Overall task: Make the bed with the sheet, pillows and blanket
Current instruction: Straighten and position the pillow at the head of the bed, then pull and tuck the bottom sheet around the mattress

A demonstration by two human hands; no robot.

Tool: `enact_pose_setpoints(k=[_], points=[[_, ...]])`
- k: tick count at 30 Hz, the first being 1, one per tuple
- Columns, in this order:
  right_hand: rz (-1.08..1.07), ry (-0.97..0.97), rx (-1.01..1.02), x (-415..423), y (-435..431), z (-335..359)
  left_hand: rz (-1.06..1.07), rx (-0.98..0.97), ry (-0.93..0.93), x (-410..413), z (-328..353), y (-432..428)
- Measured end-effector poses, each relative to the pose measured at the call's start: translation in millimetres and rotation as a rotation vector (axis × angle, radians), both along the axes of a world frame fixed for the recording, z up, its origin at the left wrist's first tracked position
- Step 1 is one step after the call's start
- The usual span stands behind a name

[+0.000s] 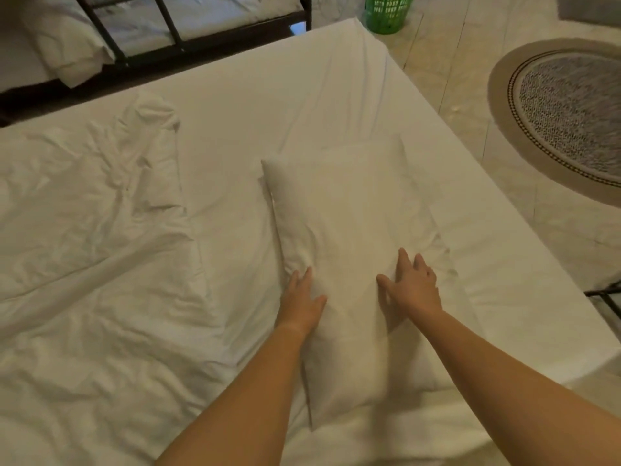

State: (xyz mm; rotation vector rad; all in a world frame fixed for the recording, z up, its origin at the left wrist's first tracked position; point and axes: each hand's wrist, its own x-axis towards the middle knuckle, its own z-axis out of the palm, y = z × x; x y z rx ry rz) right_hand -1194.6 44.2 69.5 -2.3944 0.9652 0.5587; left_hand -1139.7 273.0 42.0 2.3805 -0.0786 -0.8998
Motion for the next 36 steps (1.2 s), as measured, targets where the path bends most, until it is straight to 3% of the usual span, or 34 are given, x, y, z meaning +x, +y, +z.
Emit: enact_pose_setpoints(k=[11,28,36], points=[[0.023,-0.103,-0.012,-21.6,85.9,18.6,0.147,-0.088,-0.064,-17.9,24.3,108.8],[0.108,-0.169,0.084,-128.9,392.7,45.2,0.231,0.035,-0.089,-120.7,55.8,475.4],[0.208,-0.153,0.145,-178.0,507.5,39.3,0.39,0.106,-0.064,-196.0,46.9,617.5]])
